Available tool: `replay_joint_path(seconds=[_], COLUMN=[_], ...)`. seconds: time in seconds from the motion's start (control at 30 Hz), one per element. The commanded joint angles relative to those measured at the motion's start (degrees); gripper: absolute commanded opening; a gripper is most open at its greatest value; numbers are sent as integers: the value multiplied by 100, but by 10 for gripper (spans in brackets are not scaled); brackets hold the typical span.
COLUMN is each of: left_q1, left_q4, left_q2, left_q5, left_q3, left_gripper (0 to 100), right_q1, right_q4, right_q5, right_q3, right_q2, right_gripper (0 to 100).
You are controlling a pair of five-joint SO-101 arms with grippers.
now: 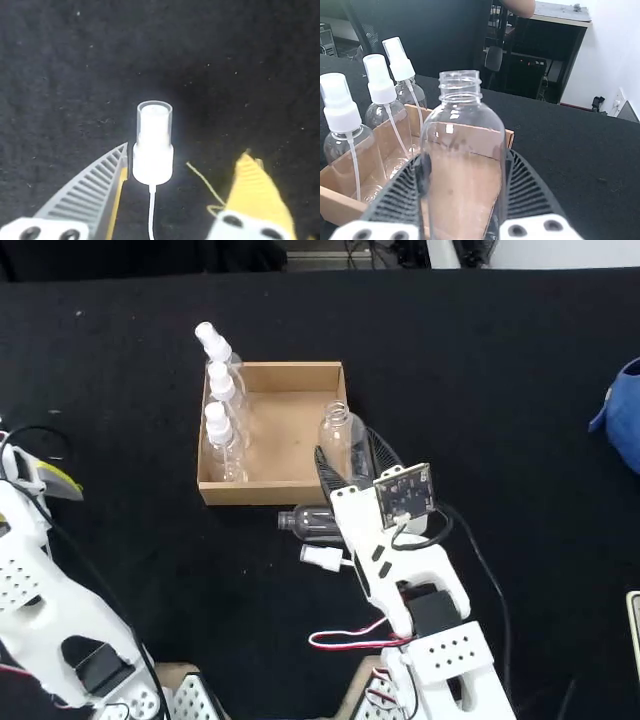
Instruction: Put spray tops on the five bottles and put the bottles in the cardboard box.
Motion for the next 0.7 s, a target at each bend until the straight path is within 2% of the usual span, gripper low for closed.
replay_joint_path(seconds=[0.0,0.13,0.27,0.67], left_q1=[-101,-180,-286,-347], left_q4=[-70,-132,-229,-510], left_q2=[-79,-79,-70,404], left_q5=[-70,-141,-677,-738], left_q3=[4,57,66,136], left_gripper=[166,152,155,152], right_q1=[132,132,132,132], right_q4=[18,18,18,18], right_q5=[-18,-18,-18,-18], right_q3=[-22,-22,-22,-22], right_q2=[-171,-171,-171,-171], right_gripper=[11,11,11,11])
